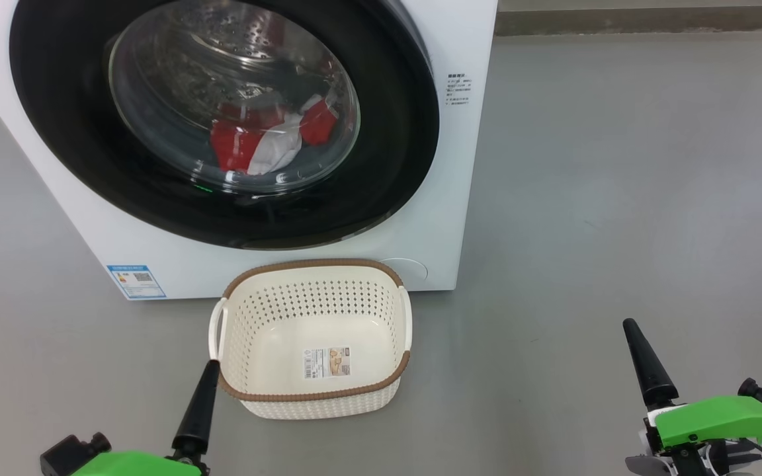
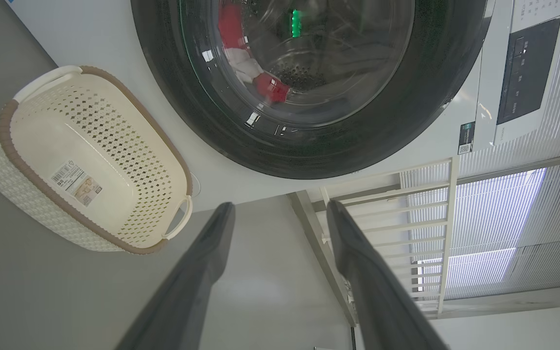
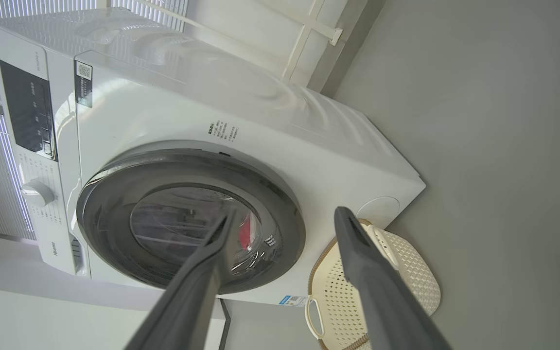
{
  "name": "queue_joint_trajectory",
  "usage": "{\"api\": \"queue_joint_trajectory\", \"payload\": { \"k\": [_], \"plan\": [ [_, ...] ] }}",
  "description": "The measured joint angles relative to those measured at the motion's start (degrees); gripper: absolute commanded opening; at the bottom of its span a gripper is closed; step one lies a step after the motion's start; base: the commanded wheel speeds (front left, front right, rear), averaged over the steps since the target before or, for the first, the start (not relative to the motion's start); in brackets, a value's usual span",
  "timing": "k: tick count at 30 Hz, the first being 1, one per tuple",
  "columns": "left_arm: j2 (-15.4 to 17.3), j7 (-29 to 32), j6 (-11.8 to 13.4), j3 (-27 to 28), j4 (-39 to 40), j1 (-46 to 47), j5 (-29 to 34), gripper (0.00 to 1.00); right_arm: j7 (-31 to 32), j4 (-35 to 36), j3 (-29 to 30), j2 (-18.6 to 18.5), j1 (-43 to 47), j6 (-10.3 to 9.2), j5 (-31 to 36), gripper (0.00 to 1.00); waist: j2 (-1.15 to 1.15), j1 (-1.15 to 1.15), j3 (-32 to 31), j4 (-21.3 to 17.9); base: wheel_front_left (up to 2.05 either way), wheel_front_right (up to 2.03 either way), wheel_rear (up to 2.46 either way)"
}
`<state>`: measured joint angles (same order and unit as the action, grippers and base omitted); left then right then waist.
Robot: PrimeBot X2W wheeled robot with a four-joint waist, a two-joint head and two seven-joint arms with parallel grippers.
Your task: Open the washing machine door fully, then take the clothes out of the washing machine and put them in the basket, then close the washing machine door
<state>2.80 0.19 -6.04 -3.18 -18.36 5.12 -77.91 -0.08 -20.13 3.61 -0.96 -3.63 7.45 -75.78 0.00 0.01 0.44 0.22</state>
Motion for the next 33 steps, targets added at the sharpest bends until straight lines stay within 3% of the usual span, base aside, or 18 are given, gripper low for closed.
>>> {"api": "queue_joint_trajectory", "payload": {
  "k": [33],
  "plan": [
    [0.98, -5.44, 1.74, -2.85, 1.26, 3.25, 29.17, 1.00, -5.34, 2.31, -2.52, -0.55, -2.53, 0.00, 29.06, 1.00, 0.00, 0.00, 0.06, 0.09, 0.00, 0.00, 0.00]
  ]
}}
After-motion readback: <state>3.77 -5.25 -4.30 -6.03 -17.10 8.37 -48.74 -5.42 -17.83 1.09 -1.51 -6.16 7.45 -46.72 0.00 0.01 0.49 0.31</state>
